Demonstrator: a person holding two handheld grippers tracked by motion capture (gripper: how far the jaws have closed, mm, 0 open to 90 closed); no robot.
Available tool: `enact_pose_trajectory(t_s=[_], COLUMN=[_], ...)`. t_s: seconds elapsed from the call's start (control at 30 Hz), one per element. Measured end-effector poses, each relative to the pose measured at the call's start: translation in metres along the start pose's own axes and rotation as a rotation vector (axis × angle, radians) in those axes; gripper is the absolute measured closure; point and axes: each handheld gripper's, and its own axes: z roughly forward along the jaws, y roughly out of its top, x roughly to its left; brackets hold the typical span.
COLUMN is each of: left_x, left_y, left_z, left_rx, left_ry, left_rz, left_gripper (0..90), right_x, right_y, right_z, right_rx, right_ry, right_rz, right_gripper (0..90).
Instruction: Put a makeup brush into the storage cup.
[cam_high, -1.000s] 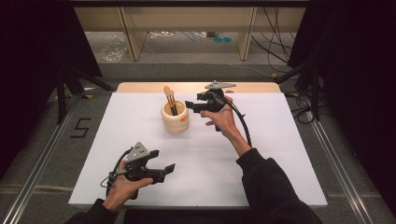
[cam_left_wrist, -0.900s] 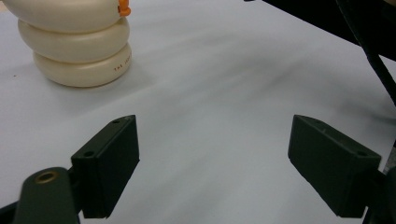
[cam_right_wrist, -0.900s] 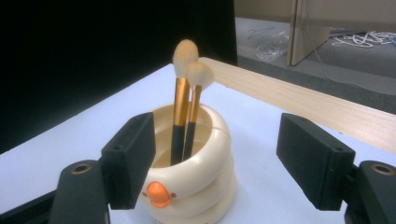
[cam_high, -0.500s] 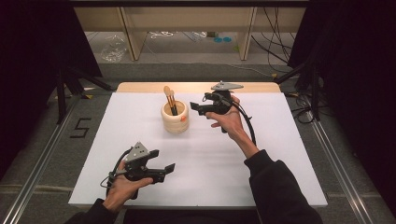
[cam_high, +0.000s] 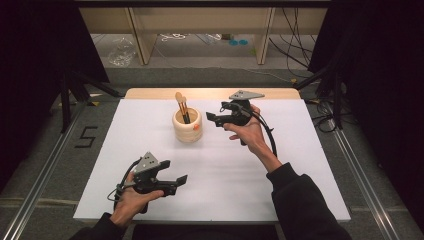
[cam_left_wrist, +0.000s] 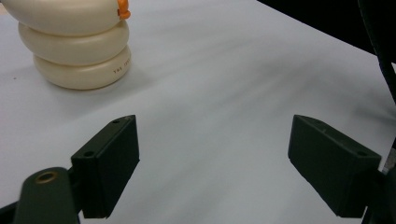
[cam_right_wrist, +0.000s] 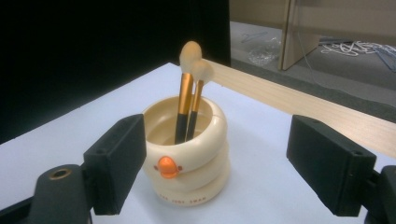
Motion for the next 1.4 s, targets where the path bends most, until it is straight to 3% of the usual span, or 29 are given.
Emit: enact_pose_trajectory(t_s=[0.43, 0.53, 0.6, 0.67, 0.83, 1.0, 1.13, 1.4], left_x=[-0.001, 0.0, 0.0, -0.001, 0.0, -0.001, -0.001, 0.0], left_y=[0.0, 0.001, 0.001, 0.001, 0.002, 0.001, 0.001, 0.001], left_z=[0.0, 0.0, 0.001, 0.002, 0.002, 0.001, 0.002, 0.001], left_rx=[0.004, 0.003, 0.001, 0.006, 0.014, 0.012, 0.004, 0.002], left_ry=[-0.001, -0.004, 0.0, 0.003, 0.012, -0.005, -0.011, -0.007], left_rz=[-0.008, 0.011, -0.008, -0.003, 0.002, -0.014, 0.003, -0.005], left_gripper=[16.2, 16.2, 16.3, 16.3, 16.3, 16.2, 16.3, 16.3], right_x=[0.009, 0.012, 0.013, 0.014, 0.016, 0.018, 0.02, 0.024], right_y=[-0.007, -0.008, -0.009, -0.009, -0.012, -0.014, -0.016, -0.021], right_z=[-0.011, -0.013, -0.014, -0.016, -0.019, -0.023, -0.026, -0.035], right_rx=[0.009, 0.017, 0.01, 0.008, -0.001, 0.001, 0.003, 0.004], right_ry=[-0.004, -0.004, -0.01, 0.007, -0.004, -0.007, -0.004, 0.009], right_rz=[-0.005, -0.011, -0.018, -0.011, -0.033, -0.035, -0.031, -0.017], right_gripper=[20.7, 20.6, 20.6, 20.6, 20.6, 20.5, 20.5, 19.4])
